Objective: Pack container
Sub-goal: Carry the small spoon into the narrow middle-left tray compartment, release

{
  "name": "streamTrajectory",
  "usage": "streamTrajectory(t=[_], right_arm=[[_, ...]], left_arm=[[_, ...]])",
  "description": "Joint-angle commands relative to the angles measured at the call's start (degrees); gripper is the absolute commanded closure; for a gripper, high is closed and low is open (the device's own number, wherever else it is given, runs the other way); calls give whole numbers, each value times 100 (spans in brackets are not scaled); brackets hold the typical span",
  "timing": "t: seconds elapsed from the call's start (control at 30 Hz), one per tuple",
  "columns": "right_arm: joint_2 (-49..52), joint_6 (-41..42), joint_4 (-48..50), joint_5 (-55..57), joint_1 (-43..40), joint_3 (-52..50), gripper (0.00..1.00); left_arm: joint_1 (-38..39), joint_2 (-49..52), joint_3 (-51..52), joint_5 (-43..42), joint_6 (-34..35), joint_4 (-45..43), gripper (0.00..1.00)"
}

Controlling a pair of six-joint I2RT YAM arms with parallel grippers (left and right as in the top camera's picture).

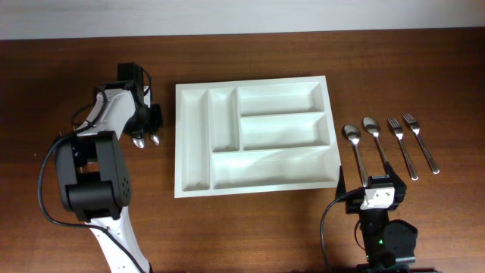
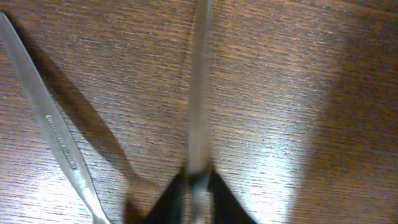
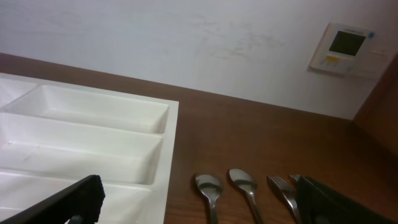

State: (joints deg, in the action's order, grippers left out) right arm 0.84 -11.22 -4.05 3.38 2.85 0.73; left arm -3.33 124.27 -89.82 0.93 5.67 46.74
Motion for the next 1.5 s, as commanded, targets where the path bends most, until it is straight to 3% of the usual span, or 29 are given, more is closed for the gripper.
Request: streamTrajectory(t=[0.0, 0.27, 0.53, 0.7, 0.9, 1.13, 1.47], right_arm=[[-48, -35, -26, -13, 42, -39, 1], [-48, -35, -26, -13, 42, -39, 1], [-48, -35, -26, -13, 42, -42, 1], [-48, -35, -26, -13, 42, -39, 1], [-48, -35, -26, -13, 42, -39, 1], [-48, -35, -26, -13, 42, -42, 2], [-48, -35, -26, -13, 42, -39, 1]], left_arm=[[20, 238, -13, -74, 37, 24, 92], [20, 234, -446, -184, 37, 249, 98], [101, 192, -2293, -584, 39, 1552, 98], [647, 186, -3340, -1021, 79, 2422, 98], [1598, 195, -3368, -940, 74, 2472, 98], [2476, 238, -3316, -168, 76, 2326, 98], [2664, 249, -3259, 39, 186, 2315, 98]])
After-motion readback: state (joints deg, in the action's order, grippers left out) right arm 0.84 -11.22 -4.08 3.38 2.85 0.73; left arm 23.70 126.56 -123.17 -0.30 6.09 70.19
